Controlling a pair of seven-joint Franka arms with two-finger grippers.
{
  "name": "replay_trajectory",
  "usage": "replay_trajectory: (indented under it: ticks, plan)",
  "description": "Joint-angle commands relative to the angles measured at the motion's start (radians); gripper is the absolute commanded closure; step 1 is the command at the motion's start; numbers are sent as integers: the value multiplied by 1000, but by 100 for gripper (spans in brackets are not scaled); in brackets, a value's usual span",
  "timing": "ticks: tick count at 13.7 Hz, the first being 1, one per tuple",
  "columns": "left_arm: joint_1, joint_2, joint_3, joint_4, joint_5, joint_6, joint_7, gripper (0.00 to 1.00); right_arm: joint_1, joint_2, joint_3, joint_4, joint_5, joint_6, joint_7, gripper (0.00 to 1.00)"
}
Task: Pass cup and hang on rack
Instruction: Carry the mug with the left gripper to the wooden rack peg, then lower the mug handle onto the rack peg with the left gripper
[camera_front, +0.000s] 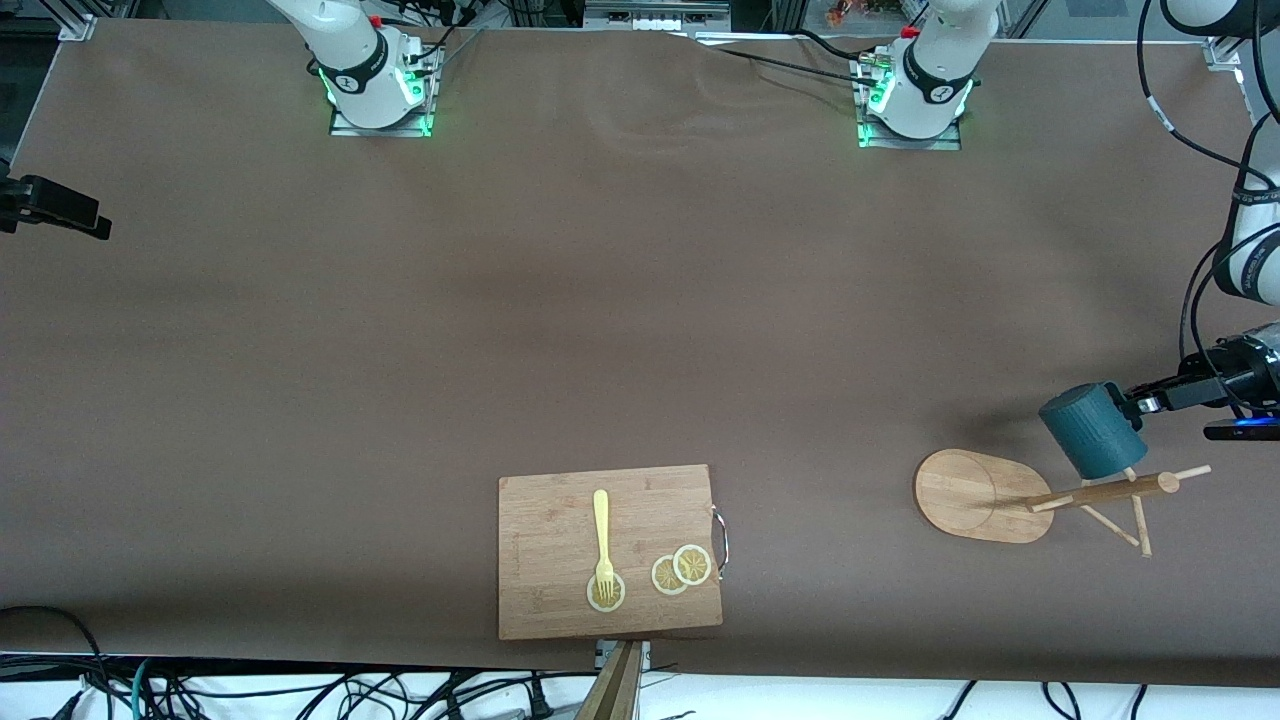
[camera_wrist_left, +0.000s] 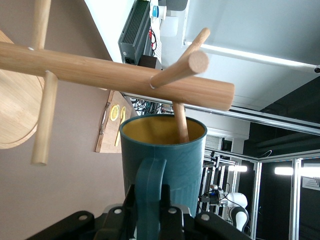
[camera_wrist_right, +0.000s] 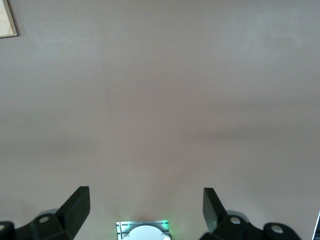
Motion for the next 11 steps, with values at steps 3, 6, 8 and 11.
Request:
replay_trajectory:
  ticks: [3, 6, 8, 11]
  plan:
    - [-6, 43, 3, 77, -38, -5, -72, 100, -12, -6, 4, -6, 15, 7, -3, 0]
    - [-6, 75, 3, 122, -39, -5, -74, 100, -12, -6, 4, -6, 15, 7, -3, 0]
    - [-6, 85, 3, 146, -40, -4, -103, 100, -12, -6, 4, -6, 15, 7, -3, 0]
    - [-6, 85, 3, 152, -38, 4, -121, 100, -12, -6, 2, -6, 15, 7, -3, 0]
